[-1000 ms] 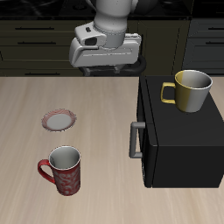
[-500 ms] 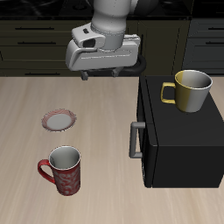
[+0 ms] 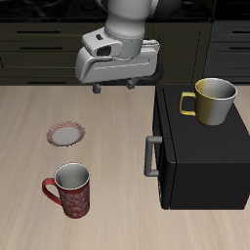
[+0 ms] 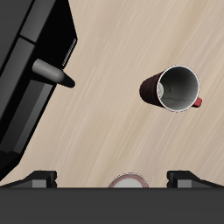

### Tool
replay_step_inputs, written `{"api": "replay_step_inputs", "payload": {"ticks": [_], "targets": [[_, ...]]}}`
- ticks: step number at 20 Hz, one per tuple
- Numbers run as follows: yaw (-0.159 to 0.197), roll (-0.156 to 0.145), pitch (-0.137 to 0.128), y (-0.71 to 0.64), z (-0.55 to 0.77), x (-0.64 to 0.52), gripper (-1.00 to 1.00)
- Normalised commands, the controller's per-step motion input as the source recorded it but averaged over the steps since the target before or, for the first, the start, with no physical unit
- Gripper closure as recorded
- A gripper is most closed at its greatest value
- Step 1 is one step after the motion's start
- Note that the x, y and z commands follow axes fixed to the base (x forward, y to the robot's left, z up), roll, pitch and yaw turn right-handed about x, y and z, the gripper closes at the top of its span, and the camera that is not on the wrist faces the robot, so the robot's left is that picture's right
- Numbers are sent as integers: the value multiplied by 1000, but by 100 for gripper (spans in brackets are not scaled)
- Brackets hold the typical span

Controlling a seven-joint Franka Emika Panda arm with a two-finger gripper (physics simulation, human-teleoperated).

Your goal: Open the microwave and place the red mug in it

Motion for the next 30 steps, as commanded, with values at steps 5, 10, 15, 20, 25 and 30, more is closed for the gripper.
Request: {"api": "replay_step_inputs", "payload": {"ticks": [5, 10, 15, 20, 25, 30], "targets": [[101, -8, -29, 102, 34, 205, -100], [101, -2, -11, -12, -44, 105, -100], [87, 0, -3, 7, -16, 116, -100], [100, 24, -5, 70, -23, 63, -100], [106, -3, -24, 40, 4, 104, -100], [71, 3, -30, -29, 115, 127, -100]]}}
